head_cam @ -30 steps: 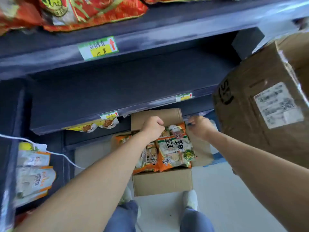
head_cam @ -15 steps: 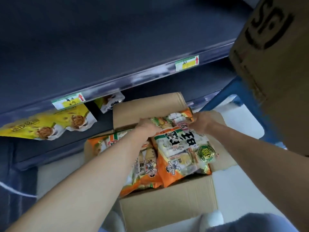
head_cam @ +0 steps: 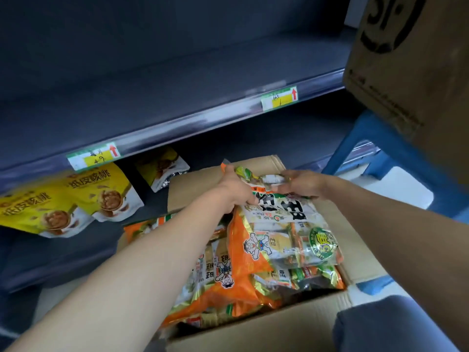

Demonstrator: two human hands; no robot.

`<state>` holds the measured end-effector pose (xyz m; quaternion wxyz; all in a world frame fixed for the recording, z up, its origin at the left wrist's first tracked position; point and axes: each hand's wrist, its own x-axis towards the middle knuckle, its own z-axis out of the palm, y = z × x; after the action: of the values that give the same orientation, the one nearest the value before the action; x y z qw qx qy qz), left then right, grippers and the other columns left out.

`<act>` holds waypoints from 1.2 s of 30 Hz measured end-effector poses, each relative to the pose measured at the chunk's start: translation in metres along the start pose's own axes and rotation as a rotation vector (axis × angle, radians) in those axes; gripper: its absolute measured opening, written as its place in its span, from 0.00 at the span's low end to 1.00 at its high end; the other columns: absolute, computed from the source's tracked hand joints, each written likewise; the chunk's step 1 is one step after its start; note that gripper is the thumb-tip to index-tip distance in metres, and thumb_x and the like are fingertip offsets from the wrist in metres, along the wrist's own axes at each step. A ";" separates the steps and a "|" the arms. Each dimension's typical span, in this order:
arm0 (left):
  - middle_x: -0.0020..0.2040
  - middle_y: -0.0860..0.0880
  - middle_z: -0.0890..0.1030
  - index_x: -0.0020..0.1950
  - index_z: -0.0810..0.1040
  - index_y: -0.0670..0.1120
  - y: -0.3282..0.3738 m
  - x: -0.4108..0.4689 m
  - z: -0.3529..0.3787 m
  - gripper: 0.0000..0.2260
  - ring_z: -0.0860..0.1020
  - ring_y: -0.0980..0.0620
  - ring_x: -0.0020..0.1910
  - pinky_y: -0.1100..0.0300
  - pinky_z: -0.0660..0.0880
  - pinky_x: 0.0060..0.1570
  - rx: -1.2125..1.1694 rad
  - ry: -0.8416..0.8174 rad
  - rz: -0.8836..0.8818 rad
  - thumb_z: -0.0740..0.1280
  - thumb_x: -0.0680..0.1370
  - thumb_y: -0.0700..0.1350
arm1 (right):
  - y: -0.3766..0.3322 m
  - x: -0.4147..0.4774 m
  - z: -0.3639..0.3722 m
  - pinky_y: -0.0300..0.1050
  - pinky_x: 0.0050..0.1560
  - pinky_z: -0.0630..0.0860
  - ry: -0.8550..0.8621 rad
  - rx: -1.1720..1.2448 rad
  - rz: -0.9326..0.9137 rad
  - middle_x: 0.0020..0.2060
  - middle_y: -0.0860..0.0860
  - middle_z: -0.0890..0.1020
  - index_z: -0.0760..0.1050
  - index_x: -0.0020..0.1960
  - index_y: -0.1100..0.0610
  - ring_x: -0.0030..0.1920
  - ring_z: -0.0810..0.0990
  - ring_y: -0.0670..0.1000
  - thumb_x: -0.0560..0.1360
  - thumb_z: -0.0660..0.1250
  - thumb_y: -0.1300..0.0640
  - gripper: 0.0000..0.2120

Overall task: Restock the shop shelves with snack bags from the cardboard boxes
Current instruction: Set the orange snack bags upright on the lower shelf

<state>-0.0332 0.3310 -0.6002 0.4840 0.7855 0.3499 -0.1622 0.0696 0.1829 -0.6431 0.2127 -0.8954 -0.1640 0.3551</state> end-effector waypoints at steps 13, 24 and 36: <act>0.57 0.45 0.74 0.70 0.61 0.41 0.081 -0.054 -0.050 0.34 0.75 0.47 0.54 0.58 0.72 0.51 0.607 0.090 0.660 0.75 0.69 0.36 | 0.001 -0.046 -0.064 0.47 0.61 0.70 0.015 0.484 -0.197 0.62 0.46 0.78 0.58 0.74 0.44 0.60 0.77 0.50 0.67 0.75 0.47 0.41; 0.55 0.51 0.78 0.66 0.69 0.50 0.154 -0.085 -0.120 0.26 0.78 0.51 0.52 0.54 0.74 0.54 0.615 0.310 0.903 0.73 0.71 0.37 | -0.068 -0.064 -0.108 0.52 0.54 0.78 0.158 0.873 -0.458 0.46 0.55 0.86 0.79 0.52 0.57 0.45 0.84 0.55 0.72 0.70 0.62 0.10; 0.74 0.43 0.60 0.76 0.53 0.43 0.122 -0.033 -0.170 0.45 0.62 0.43 0.72 0.45 0.62 0.70 -0.058 0.683 0.553 0.76 0.69 0.53 | -0.142 -0.051 -0.153 0.57 0.49 0.81 0.471 1.238 -0.503 0.48 0.57 0.85 0.77 0.57 0.58 0.48 0.85 0.58 0.74 0.69 0.63 0.11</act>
<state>0.0153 0.4312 -0.4201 0.3874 0.8443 0.2708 0.2523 0.1214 0.2409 -0.4432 0.7880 -0.5981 -0.0836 0.1201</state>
